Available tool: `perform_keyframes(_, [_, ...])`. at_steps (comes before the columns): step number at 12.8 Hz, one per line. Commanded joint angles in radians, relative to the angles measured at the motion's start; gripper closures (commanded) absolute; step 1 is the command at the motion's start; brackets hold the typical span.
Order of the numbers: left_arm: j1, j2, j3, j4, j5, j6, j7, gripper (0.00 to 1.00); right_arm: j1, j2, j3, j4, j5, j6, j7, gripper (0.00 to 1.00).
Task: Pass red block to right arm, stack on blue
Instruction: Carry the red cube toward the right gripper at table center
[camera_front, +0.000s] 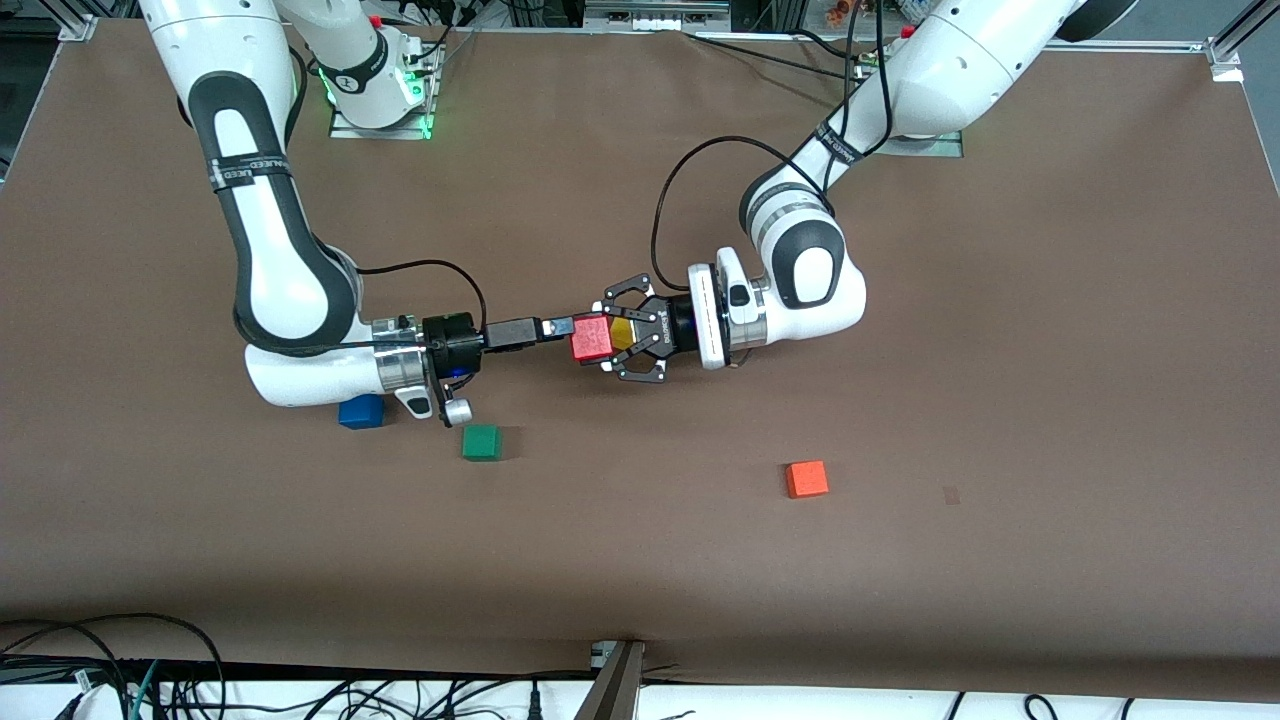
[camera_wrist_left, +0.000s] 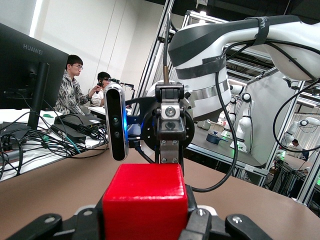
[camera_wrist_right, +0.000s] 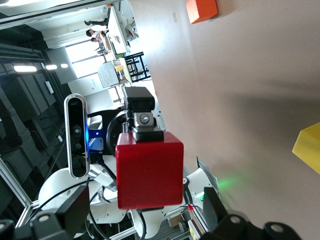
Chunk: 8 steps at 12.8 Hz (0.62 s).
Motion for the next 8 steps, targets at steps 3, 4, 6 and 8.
perform_keyframes(3, [-0.010, 0.009, 0.002, 0.040, -0.041, 0.013, 0.033, 1.00, 0.019, -0.009, -0.001, -0.023, 0.029, 0.056, -0.022, 0.00])
perform_keyframes(4, [-0.008, 0.009, 0.002, 0.040, -0.041, 0.015, 0.033, 1.00, 0.025, -0.009, -0.001, -0.021, 0.043, 0.073, -0.022, 0.00])
perform_keyframes(6, [-0.004, 0.009, 0.002, 0.040, -0.036, 0.013, 0.033, 1.00, 0.039, -0.009, -0.001, -0.021, 0.063, 0.083, -0.022, 0.09])
perform_keyframes(8, [-0.002, 0.009, 0.002, 0.040, -0.036, 0.013, 0.033, 1.00, 0.039, -0.009, -0.001, -0.021, 0.064, 0.085, -0.015, 0.80])
